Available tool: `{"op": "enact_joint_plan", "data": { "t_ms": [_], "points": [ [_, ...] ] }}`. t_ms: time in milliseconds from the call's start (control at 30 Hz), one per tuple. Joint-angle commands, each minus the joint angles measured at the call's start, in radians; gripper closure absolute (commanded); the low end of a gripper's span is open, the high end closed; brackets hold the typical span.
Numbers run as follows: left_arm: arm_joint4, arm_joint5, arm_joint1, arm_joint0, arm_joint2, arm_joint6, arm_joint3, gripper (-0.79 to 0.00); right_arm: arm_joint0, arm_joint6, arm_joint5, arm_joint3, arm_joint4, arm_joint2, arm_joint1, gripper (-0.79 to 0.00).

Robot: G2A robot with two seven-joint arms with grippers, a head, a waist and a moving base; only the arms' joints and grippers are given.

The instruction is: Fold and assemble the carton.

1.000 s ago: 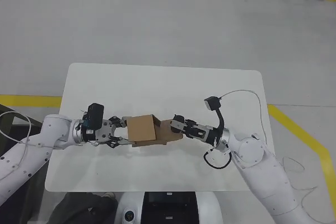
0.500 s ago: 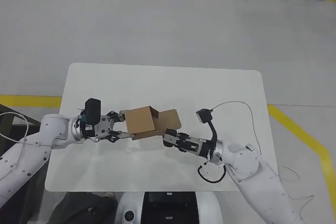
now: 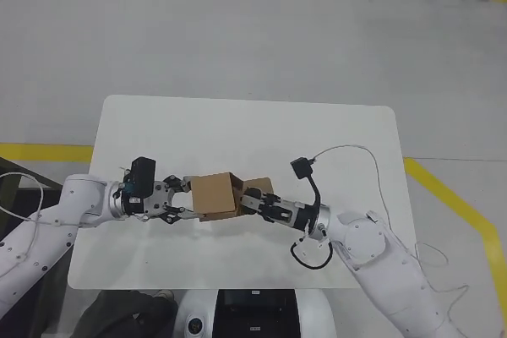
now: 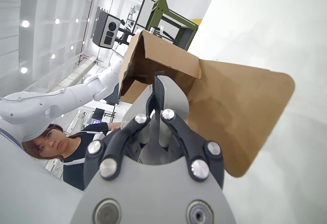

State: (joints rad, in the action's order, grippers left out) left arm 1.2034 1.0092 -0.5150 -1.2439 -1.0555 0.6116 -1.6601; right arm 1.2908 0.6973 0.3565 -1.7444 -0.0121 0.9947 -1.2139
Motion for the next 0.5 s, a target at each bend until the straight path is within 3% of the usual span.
{"op": "enact_joint_plan", "data": {
  "t_ms": [0, 200, 467],
  "points": [
    [0.008, -0.001, -0.001, -0.007, -0.006, -0.001, -0.005, -0.357, -0.007, 0.008, 0.004, 0.003, -0.006, -0.009, -0.001, 0.000],
    [0.031, 0.003, -0.007, -0.023, -0.020, -0.008, -0.017, -0.357, -0.016, 0.007, 0.017, 0.017, -0.022, -0.008, -0.001, 0.000],
    [0.035, 0.003, -0.010, -0.040, -0.042, 0.013, -0.017, -0.357, 0.083, -0.022, -0.019, -0.026, -0.062, 0.173, 0.032, 0.000]
  ]
}}
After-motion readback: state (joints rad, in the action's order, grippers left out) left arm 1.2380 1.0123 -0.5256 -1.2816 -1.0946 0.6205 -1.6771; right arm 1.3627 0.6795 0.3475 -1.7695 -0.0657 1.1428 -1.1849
